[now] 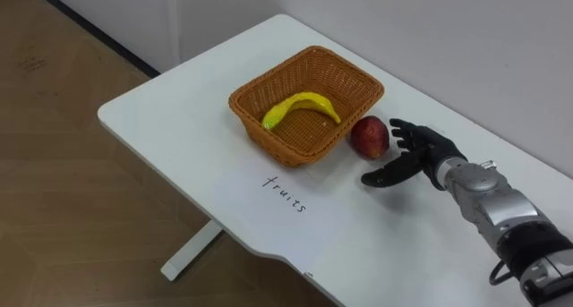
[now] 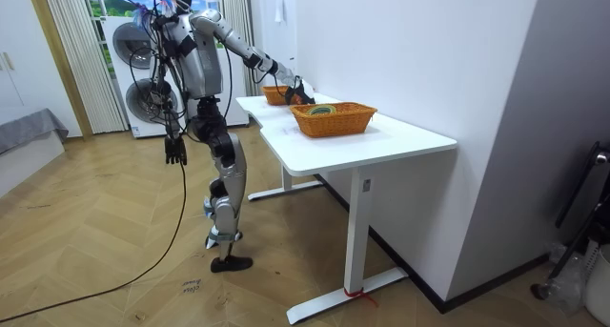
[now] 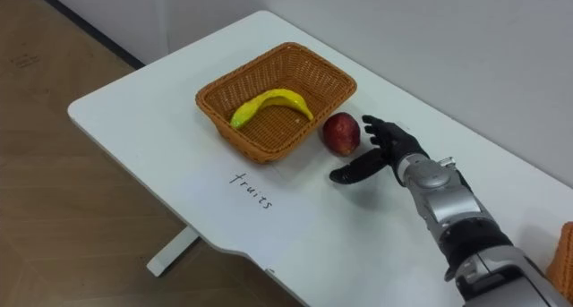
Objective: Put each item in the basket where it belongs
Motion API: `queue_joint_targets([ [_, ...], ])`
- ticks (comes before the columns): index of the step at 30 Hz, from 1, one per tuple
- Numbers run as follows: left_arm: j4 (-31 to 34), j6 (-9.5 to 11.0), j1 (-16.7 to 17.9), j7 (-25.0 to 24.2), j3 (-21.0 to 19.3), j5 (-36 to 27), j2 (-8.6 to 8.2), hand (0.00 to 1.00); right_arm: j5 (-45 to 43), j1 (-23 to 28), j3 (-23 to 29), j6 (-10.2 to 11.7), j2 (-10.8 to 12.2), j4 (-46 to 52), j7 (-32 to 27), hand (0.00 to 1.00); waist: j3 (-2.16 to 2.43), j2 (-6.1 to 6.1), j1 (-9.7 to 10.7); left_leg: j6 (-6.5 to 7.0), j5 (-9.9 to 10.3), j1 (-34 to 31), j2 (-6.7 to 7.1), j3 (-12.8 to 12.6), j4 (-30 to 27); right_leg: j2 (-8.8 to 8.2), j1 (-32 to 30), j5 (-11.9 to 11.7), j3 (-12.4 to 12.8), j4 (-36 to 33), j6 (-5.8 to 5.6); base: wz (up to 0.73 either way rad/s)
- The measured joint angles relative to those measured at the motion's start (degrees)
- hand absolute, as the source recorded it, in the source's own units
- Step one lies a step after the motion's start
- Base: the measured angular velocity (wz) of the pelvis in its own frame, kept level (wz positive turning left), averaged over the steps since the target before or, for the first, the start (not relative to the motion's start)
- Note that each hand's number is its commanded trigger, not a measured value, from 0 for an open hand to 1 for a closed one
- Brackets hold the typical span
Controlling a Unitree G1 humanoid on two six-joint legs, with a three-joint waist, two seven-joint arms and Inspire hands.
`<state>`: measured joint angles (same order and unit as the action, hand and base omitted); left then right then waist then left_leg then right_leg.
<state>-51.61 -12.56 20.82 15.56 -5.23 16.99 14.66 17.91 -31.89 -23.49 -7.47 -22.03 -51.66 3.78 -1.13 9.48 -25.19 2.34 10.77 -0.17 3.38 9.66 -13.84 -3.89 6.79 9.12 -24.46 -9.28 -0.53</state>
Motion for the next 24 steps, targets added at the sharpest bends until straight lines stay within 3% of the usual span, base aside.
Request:
queue_joint_targets([
  [16,0.0,0.0,0.0,-0.3,1.2,-0.3,0.1,0.0,0.0,-0.5,0.0,0.1,0.0,-0.1,0.1,0.0,-0.02,-0.02,-0.1,0.12,-0.2,-1.5,-0.06,0.1,-1.0,-0.17,-1.0,-0.1,-1.8,-0.5,0.15,0.01],
  [24,0.0,0.0,-0.5,-0.3,1.2,-0.3,0.38,0.0,4.1,-0.6,0.0,0.6,-0.2,-0.9,0.2,0.0,-0.02,0.0,-0.2,0.11,-0.2,-1.6,-0.06,0.2,-1.0,-0.12,-1.1,-0.1,-1.7,-0.5,0.19,0.0],
])
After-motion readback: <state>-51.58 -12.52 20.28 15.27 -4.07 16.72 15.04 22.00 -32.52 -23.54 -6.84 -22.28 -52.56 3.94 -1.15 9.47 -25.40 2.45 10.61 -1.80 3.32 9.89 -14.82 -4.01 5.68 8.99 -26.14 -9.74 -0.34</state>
